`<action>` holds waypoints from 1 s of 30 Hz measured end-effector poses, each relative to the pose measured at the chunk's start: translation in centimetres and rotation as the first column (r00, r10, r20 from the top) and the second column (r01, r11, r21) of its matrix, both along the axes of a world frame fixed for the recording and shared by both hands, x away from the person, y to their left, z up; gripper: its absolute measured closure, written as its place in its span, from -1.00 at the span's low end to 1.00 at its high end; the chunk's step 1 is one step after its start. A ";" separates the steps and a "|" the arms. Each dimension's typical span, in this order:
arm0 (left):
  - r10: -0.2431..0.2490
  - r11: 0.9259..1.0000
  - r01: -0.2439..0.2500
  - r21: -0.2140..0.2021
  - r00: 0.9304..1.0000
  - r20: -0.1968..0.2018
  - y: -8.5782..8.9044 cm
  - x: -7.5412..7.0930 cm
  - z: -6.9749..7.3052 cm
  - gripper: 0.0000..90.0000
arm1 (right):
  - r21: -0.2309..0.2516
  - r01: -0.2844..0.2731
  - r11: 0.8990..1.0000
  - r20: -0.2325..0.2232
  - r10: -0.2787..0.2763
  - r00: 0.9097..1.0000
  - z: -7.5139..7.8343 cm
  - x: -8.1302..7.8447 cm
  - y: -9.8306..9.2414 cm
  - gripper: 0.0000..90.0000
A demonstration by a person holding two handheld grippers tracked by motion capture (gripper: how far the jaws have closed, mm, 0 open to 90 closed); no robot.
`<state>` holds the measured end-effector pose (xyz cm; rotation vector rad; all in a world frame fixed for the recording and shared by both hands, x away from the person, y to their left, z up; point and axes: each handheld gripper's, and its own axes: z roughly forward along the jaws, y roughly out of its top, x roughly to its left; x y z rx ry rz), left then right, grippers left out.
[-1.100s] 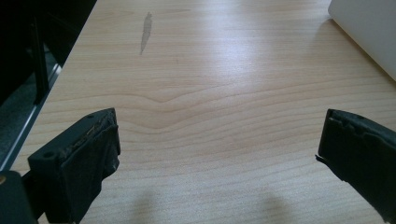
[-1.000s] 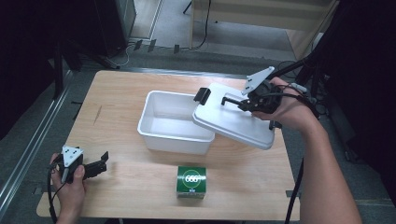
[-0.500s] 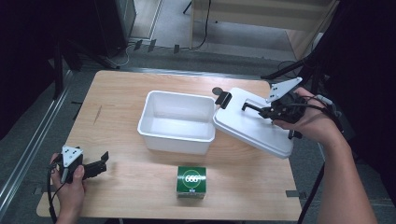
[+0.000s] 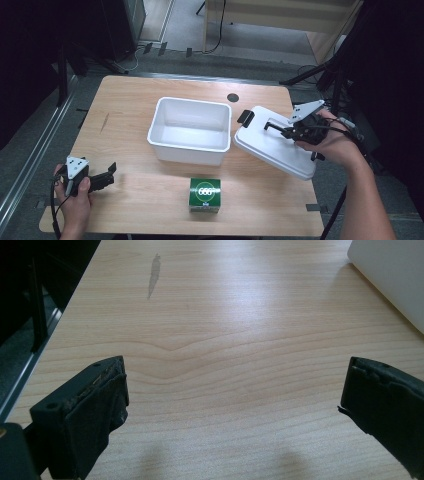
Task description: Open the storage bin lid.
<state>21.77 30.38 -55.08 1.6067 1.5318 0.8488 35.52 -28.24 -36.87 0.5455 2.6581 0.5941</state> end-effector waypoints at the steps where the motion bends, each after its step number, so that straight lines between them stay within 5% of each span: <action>1: 0.000 1.000 0.000 0.001 1.000 0.000 0.0 0.0 0.0 -1.00 | 0.000 0.000 1.000 -0.002 0.000 1.000 -0.3 -0.1 0.0 0.89; 30: 0.001 1.000 -0.001 0.005 1.000 0.000 -0.1 0.0 0.0 -1.00 | -0.011 0.040 0.999 -0.004 -0.040 0.999 -9.1 -0.9 -0.9 0.89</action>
